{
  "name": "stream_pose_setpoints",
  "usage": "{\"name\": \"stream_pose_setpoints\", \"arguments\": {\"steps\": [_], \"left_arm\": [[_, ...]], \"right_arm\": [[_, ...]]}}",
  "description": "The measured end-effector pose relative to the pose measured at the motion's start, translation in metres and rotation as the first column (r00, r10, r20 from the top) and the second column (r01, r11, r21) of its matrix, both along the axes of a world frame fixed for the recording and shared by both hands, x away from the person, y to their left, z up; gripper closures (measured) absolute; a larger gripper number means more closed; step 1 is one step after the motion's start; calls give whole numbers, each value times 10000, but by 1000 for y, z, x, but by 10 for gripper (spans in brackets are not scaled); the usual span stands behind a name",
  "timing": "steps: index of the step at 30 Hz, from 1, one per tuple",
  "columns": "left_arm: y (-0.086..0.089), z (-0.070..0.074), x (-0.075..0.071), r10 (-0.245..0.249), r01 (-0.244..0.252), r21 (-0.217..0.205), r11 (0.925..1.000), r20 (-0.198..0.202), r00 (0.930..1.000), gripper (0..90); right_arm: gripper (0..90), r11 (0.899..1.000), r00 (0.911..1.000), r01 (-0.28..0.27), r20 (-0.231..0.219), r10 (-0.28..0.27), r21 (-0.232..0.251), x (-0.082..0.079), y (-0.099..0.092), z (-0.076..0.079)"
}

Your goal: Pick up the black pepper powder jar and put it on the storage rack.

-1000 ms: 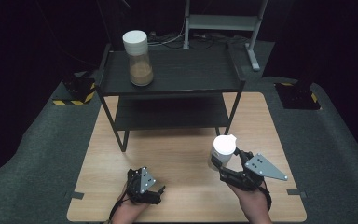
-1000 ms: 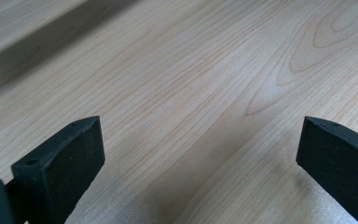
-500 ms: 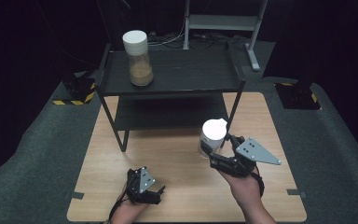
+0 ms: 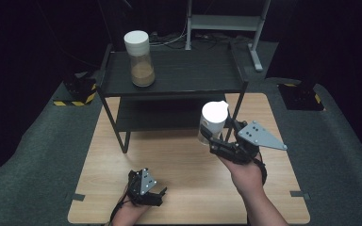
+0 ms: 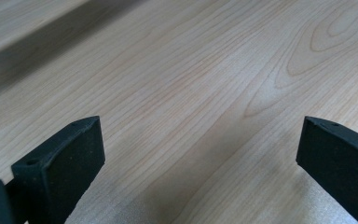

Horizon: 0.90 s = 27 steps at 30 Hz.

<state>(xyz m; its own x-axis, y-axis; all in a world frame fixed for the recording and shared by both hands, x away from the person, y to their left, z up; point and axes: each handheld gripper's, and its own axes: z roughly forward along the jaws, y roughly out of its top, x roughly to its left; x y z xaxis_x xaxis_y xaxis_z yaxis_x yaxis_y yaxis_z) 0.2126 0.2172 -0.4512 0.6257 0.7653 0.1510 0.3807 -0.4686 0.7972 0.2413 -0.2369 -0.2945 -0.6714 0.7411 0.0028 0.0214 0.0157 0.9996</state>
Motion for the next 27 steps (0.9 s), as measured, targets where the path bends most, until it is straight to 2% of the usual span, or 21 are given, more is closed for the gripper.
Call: {"name": "stream_pose_setpoints", "arguments": {"steps": [7,16,27], "left_arm": [[1,0,0,20,-20,-45,10000,-26,10000,13],[3,0,0,37,-38,-148,9999,-39,10000,12],[4,0,0,76,-78,-256,9996,-77,9999,12]], "right_arm": [[290,10000,9996,2,270,-4,68,6,3,20],[290,9999,9987,104,506,-106,29,14,10,38],[290,9996,9985,207,497,-216,177,27,18,54]]}}
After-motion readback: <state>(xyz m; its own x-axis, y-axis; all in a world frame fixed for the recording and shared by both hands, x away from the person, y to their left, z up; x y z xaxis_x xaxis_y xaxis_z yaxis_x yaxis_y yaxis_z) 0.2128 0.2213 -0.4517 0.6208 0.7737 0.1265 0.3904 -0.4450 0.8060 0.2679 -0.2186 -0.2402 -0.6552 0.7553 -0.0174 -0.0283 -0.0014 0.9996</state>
